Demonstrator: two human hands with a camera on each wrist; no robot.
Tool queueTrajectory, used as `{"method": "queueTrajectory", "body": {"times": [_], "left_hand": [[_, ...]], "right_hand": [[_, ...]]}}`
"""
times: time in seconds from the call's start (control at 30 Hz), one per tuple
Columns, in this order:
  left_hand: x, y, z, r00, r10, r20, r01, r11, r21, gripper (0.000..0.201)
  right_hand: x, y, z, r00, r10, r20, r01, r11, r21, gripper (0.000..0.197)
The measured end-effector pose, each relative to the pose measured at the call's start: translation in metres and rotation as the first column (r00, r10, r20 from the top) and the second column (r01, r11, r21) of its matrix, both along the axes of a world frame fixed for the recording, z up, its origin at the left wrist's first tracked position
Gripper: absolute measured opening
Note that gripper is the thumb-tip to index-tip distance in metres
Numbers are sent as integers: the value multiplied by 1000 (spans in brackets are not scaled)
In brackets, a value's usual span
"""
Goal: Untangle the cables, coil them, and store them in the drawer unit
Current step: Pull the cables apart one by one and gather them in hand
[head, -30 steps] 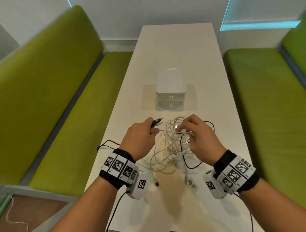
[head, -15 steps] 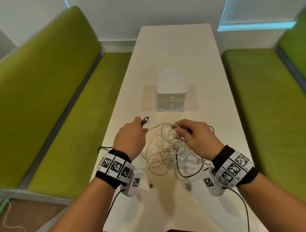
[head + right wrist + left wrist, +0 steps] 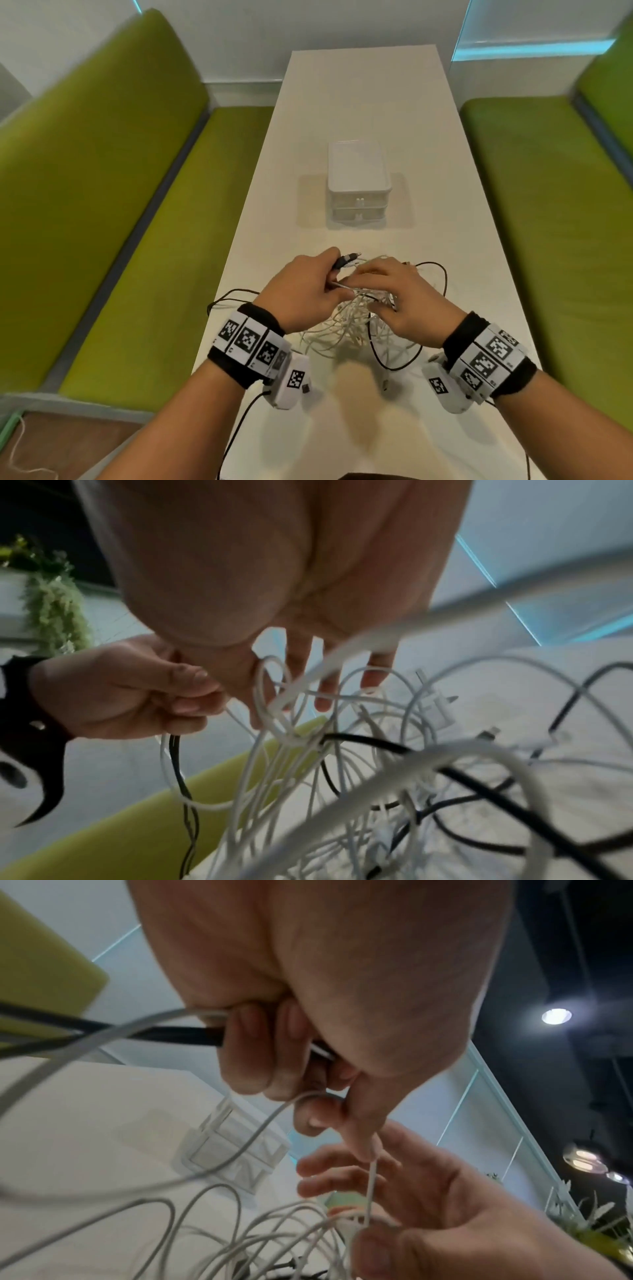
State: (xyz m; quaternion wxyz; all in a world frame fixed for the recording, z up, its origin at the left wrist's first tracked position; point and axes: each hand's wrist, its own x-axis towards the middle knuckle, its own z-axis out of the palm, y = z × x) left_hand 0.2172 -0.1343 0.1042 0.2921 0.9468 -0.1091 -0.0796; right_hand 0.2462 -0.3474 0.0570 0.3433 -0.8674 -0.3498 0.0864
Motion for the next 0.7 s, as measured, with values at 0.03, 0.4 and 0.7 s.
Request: {"method": "queueTrajectory", "body": {"times": [0.03, 0.4, 0.7], "left_hand": [[0, 4, 2, 1000, 16, 0, -16, 1000, -9, 44], [-4, 29, 14, 984, 172, -43, -177, 966, -190, 46], [-6, 35, 10, 963, 270, -6, -257, 911, -323, 43]], "right_hand": [[0, -1, 2, 994, -73, -79, 82, 990, 117, 63], [18, -40, 27, 948, -319, -3, 316, 936, 158, 33], [17, 0, 17, 948, -221, -229, 268, 942, 201, 16]]}}
